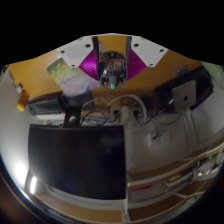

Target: Arrange mouse

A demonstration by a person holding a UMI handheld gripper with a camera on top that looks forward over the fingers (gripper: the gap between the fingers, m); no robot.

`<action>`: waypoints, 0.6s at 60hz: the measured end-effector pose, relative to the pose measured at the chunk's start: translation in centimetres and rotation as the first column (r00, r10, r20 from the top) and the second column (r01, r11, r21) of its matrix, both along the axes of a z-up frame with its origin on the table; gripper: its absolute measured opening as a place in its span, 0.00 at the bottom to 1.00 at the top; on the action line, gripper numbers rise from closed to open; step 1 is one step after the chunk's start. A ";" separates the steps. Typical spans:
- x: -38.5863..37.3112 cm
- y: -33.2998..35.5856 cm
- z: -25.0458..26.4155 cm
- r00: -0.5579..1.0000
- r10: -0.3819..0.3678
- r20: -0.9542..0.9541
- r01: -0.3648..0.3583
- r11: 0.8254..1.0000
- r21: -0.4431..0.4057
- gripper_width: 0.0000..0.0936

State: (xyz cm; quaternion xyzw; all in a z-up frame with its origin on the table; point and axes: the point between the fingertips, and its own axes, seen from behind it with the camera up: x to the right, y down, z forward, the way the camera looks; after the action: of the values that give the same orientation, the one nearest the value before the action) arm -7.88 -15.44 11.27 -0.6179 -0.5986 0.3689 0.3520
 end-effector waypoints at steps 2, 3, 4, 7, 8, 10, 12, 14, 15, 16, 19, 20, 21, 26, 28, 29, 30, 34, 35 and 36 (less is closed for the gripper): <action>-1.3 1.7 0.9 1.000 -0.015 -0.020 0.015 1.000 0.010 0.40; -2.0 2.6 1.2 0.999 -0.021 -0.027 0.022 1.000 0.019 0.40; -2.6 3.5 1.3 0.999 -0.026 -0.030 0.027 0.999 0.029 0.40; -4.3 6.0 1.3 0.999 -0.039 -0.025 0.040 0.998 0.047 0.40; -4.8 6.7 1.1 0.999 -0.045 -0.024 0.046 0.998 0.046 0.40; -5.6 8.0 0.2 0.999 -0.052 -0.016 0.053 0.998 0.046 0.40; -6.2 9.3 -1.0 0.998 -0.056 0.003 0.055 0.997 0.054 0.40; -6.8 10.4 -2.2 0.998 -0.062 0.017 0.061 0.997 0.056 0.40; -7.1 10.8 -2.9 0.998 -0.063 0.022 0.062 0.997 0.053 0.40; -7.4 11.2 -3.6 0.998 -0.062 0.028 0.061 0.997 0.053 0.40; -7.8 12.3 -5.9 0.996 -0.063 0.059 0.059 0.996 0.064 0.40; -7.9 12.7 -6.7 0.995 -0.066 0.069 0.062 0.996 0.064 0.40; -7.9 13.0 -7.3 0.994 -0.070 0.079 0.065 0.996 0.064 0.40; -7.8 14.0 -10.6 0.986 -0.087 0.139 0.082 0.996 0.040 0.40; -7.6 14.2 -11.2 0.984 -0.095 0.151 0.093 0.995 0.021 0.40; -7.6 14.3 -11.5 0.983 -0.097 0.155 0.097 0.995 0.011 0.42; -7.5 14.4 -11.8 0.982 -0.098 0.159 0.099 0.995 0.002 0.43; -7.4 14.2 -12.6 0.981 -0.088 0.172 0.093 0.995 -0.019 0.49; -7.4 14.2 -12.5 0.983 -0.081 0.164 0.085 0.996 -0.018 0.50; -7.3 14.2 -12.4 0.984 -0.073 0.165 0.077 0.997 -0.017 0.51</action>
State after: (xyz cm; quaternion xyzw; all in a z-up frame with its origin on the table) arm -15.20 -1.28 -1.17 -0.6722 -0.5975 0.3103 0.3080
